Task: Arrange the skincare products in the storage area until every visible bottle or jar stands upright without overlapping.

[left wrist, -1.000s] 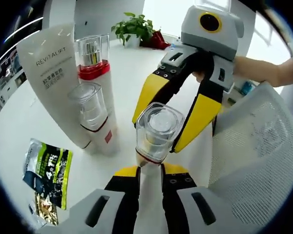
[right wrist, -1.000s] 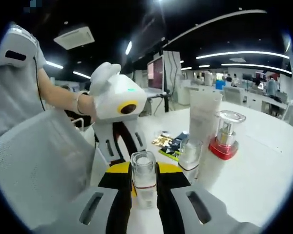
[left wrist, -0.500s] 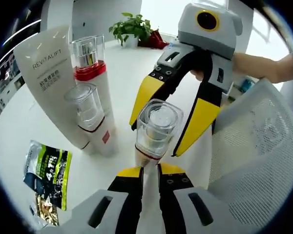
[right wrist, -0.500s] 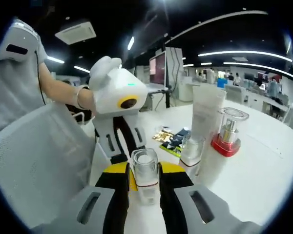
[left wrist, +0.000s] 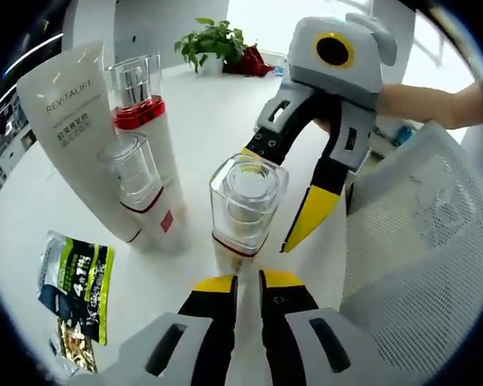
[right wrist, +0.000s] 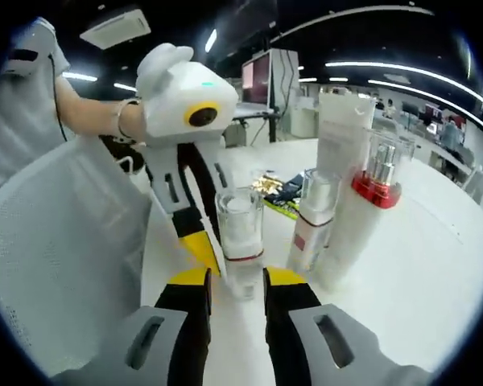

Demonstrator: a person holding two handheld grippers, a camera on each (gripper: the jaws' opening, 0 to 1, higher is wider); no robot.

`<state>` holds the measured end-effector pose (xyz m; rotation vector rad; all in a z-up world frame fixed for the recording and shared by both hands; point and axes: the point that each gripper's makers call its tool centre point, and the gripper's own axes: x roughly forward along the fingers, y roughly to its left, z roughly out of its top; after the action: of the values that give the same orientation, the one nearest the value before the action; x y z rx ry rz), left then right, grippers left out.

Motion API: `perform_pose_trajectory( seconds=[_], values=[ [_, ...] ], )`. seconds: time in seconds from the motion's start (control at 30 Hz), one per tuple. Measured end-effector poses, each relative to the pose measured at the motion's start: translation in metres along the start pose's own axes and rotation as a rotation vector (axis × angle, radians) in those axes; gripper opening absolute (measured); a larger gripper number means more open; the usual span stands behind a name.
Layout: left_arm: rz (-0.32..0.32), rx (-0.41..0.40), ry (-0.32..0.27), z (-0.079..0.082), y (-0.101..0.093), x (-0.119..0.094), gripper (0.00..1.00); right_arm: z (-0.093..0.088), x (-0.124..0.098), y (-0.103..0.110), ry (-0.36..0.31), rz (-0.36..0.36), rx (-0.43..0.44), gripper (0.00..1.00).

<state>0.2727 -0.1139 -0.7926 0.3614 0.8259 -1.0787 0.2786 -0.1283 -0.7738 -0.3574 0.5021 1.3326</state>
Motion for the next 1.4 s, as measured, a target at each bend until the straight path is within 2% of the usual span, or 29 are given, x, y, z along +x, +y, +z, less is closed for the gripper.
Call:
perform_pose_trajectory(
  seconds=[0.17,0.33,0.93,1.4],
  values=[
    [0.006,0.008,0.011,-0.002,0.001,0.003,0.06,-0.015,0.003,-0.003,0.060,-0.024,0.015,0.18],
    [0.013,0.010,0.012,-0.001,0.004,0.005,0.05,-0.017,0.008,0.000,0.076,-0.022,0.020,0.17],
    [0.030,0.031,0.017,0.009,0.010,0.016,0.05,-0.022,0.004,-0.010,0.056,-0.077,0.071,0.17],
    [0.049,0.020,-0.030,0.023,0.020,0.024,0.06,-0.024,0.000,-0.033,0.035,-0.177,0.117,0.18]
  ],
)
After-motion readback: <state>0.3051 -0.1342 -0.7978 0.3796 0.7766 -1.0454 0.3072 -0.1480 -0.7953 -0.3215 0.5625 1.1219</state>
